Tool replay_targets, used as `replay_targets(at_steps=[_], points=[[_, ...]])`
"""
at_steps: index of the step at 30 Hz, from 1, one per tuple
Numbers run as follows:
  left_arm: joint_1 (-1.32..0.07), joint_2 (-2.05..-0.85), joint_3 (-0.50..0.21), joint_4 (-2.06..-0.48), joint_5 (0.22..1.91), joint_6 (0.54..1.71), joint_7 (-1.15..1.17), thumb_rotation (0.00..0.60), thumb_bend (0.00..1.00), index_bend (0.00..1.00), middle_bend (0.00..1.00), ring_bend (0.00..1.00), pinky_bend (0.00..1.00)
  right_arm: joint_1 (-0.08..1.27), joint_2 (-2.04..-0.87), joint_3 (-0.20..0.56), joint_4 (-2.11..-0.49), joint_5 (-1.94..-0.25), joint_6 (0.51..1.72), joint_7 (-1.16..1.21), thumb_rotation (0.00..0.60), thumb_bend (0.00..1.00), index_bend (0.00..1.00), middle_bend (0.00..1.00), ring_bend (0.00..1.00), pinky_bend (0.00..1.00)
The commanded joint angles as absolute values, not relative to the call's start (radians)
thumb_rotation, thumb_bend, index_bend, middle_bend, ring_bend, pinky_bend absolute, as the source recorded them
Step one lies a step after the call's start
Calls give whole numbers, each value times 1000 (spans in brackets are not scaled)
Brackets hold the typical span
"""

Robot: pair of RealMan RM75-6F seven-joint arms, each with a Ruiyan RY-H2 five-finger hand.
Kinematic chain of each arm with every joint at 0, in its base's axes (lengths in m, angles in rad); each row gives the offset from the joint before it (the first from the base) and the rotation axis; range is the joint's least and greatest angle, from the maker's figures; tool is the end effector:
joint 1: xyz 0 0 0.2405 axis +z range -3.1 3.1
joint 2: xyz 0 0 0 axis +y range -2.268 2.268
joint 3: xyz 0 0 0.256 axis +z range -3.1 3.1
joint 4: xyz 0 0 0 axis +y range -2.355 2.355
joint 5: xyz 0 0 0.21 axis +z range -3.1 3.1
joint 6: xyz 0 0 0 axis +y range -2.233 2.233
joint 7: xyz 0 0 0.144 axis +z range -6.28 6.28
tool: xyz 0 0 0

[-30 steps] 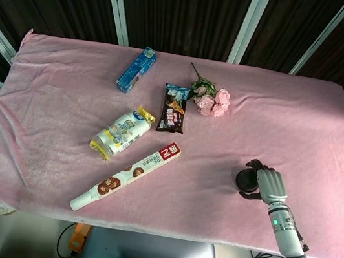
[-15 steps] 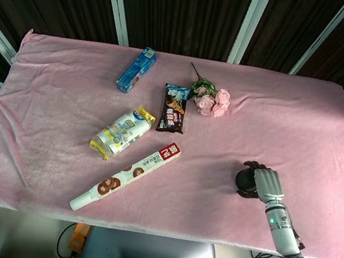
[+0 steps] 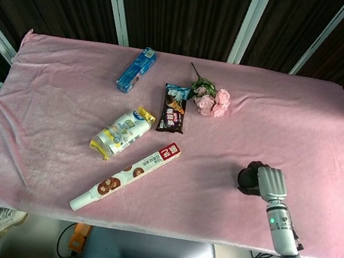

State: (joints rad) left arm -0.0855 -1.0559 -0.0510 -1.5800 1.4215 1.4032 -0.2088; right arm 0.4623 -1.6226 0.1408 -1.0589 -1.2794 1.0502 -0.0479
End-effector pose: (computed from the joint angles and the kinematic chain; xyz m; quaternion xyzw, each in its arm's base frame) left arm -0.3367 0.1816 0.1786 -0.5522 -0.4592 -0.3892 0.5769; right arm -0.3033 -0.3192 0.0099 0.6564 -0.4206 0.3289 0.5330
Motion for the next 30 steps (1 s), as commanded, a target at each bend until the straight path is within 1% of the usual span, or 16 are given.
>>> replay_targets(at_steps=[1, 3, 6, 11, 13, 16, 18, 20, 22, 24, 27, 30], points=[[-85, -1056, -51, -1580, 1422, 1404, -209, 600, 483, 389, 232, 190, 372, 451, -1626, 165, -1063, -1307, 1117, 19, 600, 111, 714, 593, 667, 741], [-85, -1056, -51, -1580, 1421, 1403, -209, 600, 482, 389, 232, 190, 372, 445, -1621, 177, -1079, -1337, 1169, 88, 600, 111, 714, 593, 667, 741], [-86, -1056, -52, -1581, 1419, 1402, -208, 600, 483, 390, 231, 190, 372, 429, -1610, 195, -1111, -1420, 1299, 262, 600, 110, 714, 593, 667, 741], [-86, -1056, -50, -1582, 1422, 1401, -206, 600, 482, 390, 231, 189, 372, 404, -1614, 210, -1119, -1507, 1469, 470, 600, 110, 714, 593, 667, 741], [-86, -1056, -50, -1583, 1424, 1402, -204, 600, 482, 390, 231, 190, 372, 397, -1612, 213, -1121, -1521, 1503, 534, 600, 110, 714, 593, 667, 741], [-86, -1056, -48, -1585, 1427, 1403, -201, 600, 483, 390, 231, 190, 372, 395, -1589, 205, -1135, -1518, 1484, 555, 600, 111, 714, 593, 668, 741], [-87, -1056, -48, -1585, 1426, 1400, -200, 600, 483, 390, 231, 190, 372, 397, -1568, 193, -1142, -1507, 1444, 510, 600, 110, 714, 593, 667, 741], [-87, -1055, -48, -1587, 1423, 1398, -199, 600, 482, 389, 231, 190, 372, 403, -1522, 163, -1163, -1482, 1352, 372, 600, 113, 714, 594, 668, 741], [-87, -1054, -48, -1588, 1421, 1397, -200, 600, 483, 389, 231, 190, 372, 406, -1479, 149, -1216, -1437, 1274, 213, 600, 115, 714, 594, 668, 741], [-87, -1053, -49, -1589, 1419, 1395, -200, 600, 483, 389, 232, 190, 372, 411, -1437, 138, -1276, -1360, 1188, -22, 600, 121, 714, 594, 668, 741], [-87, -1052, -49, -1589, 1420, 1396, -202, 600, 483, 389, 232, 190, 372, 415, -1410, 147, -1368, -1229, 1133, -285, 600, 127, 714, 594, 668, 741], [-87, -1052, -48, -1589, 1420, 1395, -203, 600, 482, 389, 231, 190, 372, 418, -1400, 158, -1423, -1148, 1123, -404, 600, 129, 714, 594, 668, 741]])
